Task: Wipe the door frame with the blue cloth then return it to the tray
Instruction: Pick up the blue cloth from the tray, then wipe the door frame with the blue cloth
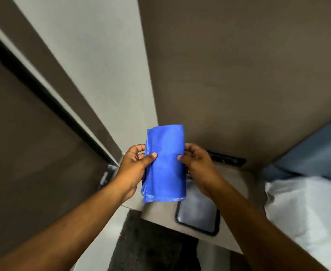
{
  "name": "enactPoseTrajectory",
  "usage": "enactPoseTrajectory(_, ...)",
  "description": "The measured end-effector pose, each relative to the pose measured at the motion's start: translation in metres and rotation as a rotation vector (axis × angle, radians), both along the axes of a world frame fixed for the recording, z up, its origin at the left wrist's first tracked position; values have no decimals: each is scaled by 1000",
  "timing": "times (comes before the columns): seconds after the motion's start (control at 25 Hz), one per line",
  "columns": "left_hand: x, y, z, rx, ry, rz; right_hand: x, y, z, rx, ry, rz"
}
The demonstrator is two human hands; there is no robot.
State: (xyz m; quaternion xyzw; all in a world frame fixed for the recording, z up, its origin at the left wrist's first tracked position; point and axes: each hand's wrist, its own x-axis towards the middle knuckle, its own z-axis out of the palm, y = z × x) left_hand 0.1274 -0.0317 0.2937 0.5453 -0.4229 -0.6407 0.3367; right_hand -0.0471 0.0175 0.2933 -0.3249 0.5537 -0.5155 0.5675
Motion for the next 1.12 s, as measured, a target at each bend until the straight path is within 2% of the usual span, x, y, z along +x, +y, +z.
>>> enactPoseTrajectory(0.24, 102, 27, 166, -310, 97, 285, 99, -16, 171, -289, 33, 180)
enactPoseTrajectory(0.48, 234, 105, 309, -699, 95, 497, 240, 27, 313, -695, 49, 320)
enactPoseTrajectory(0.64, 349, 194, 392, -947, -46, 668, 366, 85, 394, -979, 25, 409)
enactPoseTrajectory(0.76, 419, 262, 438, -1075, -187, 827, 450, 130, 436, -1099, -18, 458)
enactPoseTrajectory(0.96, 504, 360, 488, -1228, -419, 1023, 563, 202, 479, -1247, -125, 513)
enactPoseTrajectory(1.12, 552, 414, 514, -1328, -612, 1139, 627, 245, 505, -1401, -126, 466)
